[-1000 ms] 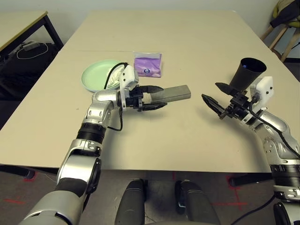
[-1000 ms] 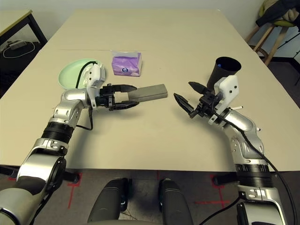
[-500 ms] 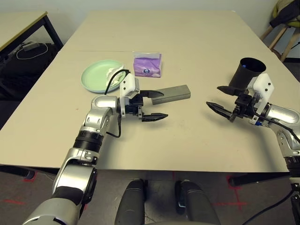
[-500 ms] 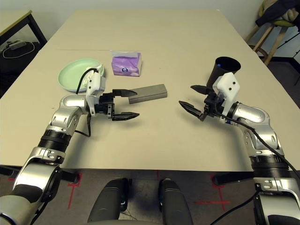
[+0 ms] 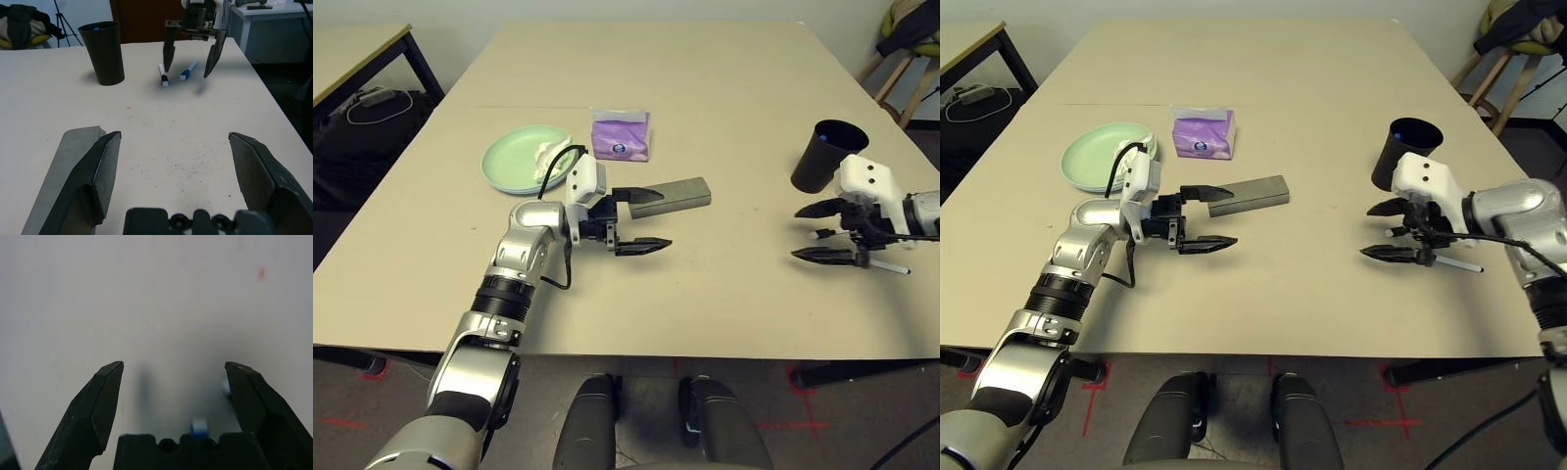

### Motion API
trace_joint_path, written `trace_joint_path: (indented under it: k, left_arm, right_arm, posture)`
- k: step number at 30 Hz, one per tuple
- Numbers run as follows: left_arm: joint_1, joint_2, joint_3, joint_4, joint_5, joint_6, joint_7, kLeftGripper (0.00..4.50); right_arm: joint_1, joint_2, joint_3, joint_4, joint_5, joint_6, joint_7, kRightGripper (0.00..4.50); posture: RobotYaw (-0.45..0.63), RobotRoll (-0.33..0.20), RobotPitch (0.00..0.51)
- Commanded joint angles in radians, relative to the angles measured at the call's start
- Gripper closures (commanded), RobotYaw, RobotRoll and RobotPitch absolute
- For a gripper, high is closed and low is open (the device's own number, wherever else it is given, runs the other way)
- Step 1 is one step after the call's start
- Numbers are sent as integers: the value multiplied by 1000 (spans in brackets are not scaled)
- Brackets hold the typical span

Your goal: Organize and tidy the items on the table.

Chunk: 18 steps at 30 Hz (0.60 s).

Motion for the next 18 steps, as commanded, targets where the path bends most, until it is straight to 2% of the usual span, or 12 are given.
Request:
trace_joint_path:
  k: [1, 4, 8, 13, 18]
  left_arm:
    - [23, 0, -17, -38, -12, 13, 4, 44]
    - [26, 0, -17, -46, -11, 18, 10, 44]
    - [25, -4, -15, -54, -15, 24, 21, 44]
    - [50, -17, -15, -73, -15, 27, 47, 44]
    - [88, -32, -20, -109, -22, 37, 76, 44]
  right_arm:
    - [-32, -29, 51, 52, -81, -50, 42, 0]
    - [-51, -25, 57, 93, -135, -84, -8, 0]
    - [-37, -27, 31, 63, -111, -27, 33, 0]
    - [-16, -98, 20, 19, -130, 0, 70, 0]
    - [-44, -139, 40, 5, -178, 36, 79, 0]
  posture:
    - [102, 0, 137]
    - [103, 0, 145]
    - [104, 0, 161]
    - [105, 0, 198]
    - [110, 0, 217]
